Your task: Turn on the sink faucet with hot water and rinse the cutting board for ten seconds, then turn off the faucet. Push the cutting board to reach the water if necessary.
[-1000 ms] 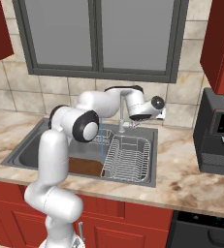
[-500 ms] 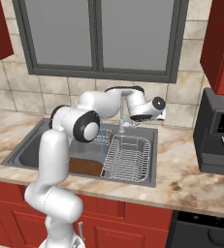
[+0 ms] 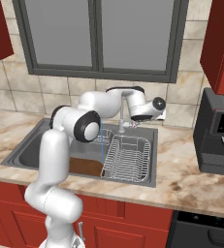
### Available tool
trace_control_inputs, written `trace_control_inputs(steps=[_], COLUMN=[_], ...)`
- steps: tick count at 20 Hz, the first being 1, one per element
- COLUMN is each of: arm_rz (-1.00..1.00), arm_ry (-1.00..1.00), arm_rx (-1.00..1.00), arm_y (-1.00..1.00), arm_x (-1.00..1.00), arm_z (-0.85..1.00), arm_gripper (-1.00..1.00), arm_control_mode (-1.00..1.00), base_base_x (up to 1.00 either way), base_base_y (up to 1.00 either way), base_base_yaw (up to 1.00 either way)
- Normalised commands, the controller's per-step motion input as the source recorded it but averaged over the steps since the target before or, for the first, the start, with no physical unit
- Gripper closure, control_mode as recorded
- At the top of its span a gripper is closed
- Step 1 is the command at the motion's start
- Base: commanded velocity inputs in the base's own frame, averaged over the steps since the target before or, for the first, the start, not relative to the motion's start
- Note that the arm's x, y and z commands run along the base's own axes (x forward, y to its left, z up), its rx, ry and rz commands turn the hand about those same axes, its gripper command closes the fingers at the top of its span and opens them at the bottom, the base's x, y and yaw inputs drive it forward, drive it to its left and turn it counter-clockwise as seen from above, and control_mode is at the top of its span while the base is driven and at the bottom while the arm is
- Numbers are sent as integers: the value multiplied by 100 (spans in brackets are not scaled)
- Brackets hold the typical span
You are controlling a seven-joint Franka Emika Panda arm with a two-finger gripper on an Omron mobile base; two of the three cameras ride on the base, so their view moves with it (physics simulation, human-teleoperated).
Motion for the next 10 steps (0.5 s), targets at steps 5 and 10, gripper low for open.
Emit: trace_control_inputs(steps=[5, 10], arm_rz=[2, 0], arm_ry=[0, 0], arm_rx=[0, 0], arm_y=[-2, 0], arm_x=[6, 14], arm_z=[-7, -3], arm_gripper=[100, 100], arm_control_mode=[-100, -100], base_base_x=[0, 0], base_base_y=[0, 0], base_base_yaw=[0, 0])
